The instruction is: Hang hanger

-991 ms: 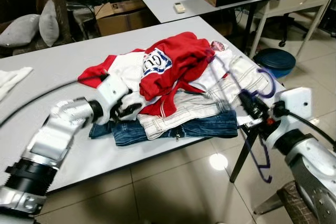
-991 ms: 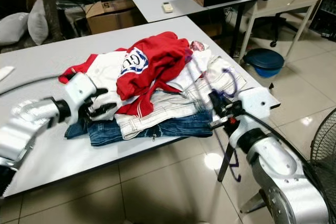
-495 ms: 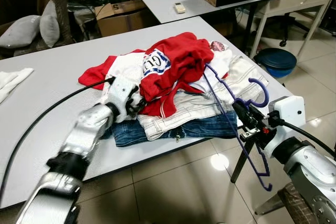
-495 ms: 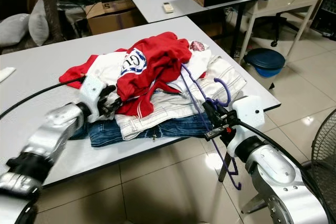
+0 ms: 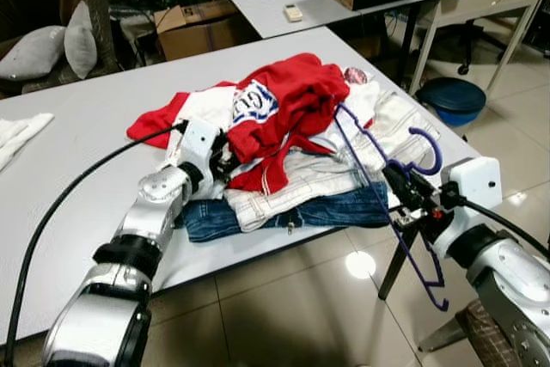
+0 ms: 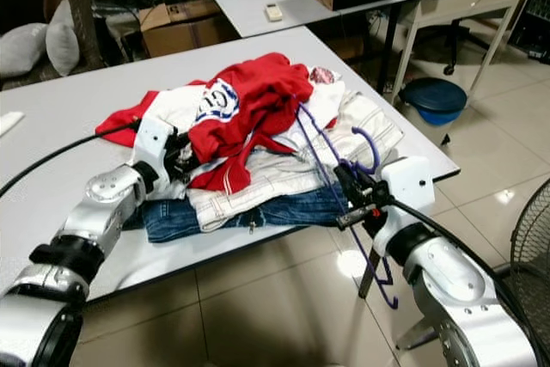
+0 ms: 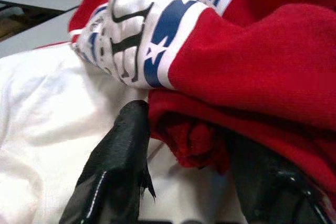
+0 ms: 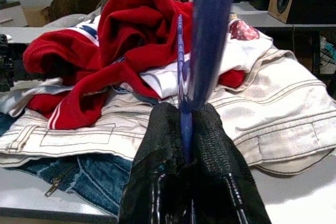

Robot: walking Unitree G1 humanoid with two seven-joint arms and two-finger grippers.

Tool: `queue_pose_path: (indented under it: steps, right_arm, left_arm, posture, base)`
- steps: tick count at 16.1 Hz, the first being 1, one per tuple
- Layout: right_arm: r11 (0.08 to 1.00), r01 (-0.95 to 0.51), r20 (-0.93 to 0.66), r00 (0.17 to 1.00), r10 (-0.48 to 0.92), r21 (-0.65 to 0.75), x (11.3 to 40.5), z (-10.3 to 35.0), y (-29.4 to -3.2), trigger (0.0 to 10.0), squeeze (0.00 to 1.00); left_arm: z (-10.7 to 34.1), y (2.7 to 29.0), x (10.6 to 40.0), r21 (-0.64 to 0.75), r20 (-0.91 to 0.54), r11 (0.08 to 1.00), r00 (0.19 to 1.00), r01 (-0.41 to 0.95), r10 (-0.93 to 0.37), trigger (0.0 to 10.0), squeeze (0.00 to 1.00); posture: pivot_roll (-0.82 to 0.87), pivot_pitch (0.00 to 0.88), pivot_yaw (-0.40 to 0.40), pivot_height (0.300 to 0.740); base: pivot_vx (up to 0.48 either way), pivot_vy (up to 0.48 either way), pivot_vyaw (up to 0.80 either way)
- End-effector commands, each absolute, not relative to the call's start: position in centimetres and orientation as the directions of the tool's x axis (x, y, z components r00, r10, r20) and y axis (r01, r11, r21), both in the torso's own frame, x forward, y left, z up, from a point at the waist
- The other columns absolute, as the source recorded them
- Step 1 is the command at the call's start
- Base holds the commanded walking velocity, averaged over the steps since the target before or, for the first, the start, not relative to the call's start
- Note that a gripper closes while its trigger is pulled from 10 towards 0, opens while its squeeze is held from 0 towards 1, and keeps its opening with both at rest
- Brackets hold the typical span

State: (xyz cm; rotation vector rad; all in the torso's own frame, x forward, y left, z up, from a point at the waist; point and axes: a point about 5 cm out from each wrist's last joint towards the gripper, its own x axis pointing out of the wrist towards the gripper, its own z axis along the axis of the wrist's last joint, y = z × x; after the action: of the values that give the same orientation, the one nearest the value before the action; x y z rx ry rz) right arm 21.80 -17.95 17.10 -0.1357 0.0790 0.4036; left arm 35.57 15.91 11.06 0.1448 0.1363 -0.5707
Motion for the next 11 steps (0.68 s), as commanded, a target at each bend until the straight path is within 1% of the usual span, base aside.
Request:
queue_pose_path:
  steps: [1,3,5,7,11]
  right_arm:
    - [0.907,-0.398,-0.090,0.917,0.389,-0.134,21.8,17.4,-18.1,10.0,0.00]
    - [0.907,-0.398,-0.090,0.917,0.389,-0.136,21.9,17.4,-18.1,10.0,0.00]
    - [0.903,-0.406,-0.095,0.913,0.396,-0.142,21.9,17.2,-18.0,10.0,0.00]
    - [0.901,-0.408,-0.096,0.912,0.398,-0.144,21.9,17.2,-17.9,10.0,0.00]
    - [0.901,-0.407,-0.096,0.913,0.397,-0.150,22.1,17.2,-18.0,10.0,0.00]
  left_arm:
    - [11.1,16.2,35.6,0.097,-0.172,0.827,0.828,0.553,-0.533,0.0,0.00]
    - [11.0,16.1,35.6,0.069,-0.170,0.823,0.820,0.564,-0.547,0.0,0.00]
    - [10.4,16.2,35.7,0.065,-0.215,0.823,0.813,0.564,-0.541,0.0,0.00]
    - [10.3,16.5,35.8,0.082,-0.229,0.839,0.829,0.538,-0.510,0.0,0.00]
    - [11.3,17.1,36.4,0.081,-0.184,0.866,0.862,0.493,-0.473,0.0,0.00]
  posture:
    - [-0.19,0.000,0.151,0.740]
    - [-0.18,0.000,0.149,0.740]
    - [-0.18,0.000,0.149,0.740]
    - [-0.18,0.000,0.149,0.740]
    - [-0.17,0.000,0.149,0.740]
  base:
    - [0.000,0.000,0.00]
    - [0.000,0.000,0.00]
    - [0.000,0.000,0.00]
    - [0.000,0.000,0.00]
    - [0.000,0.000,0.00]
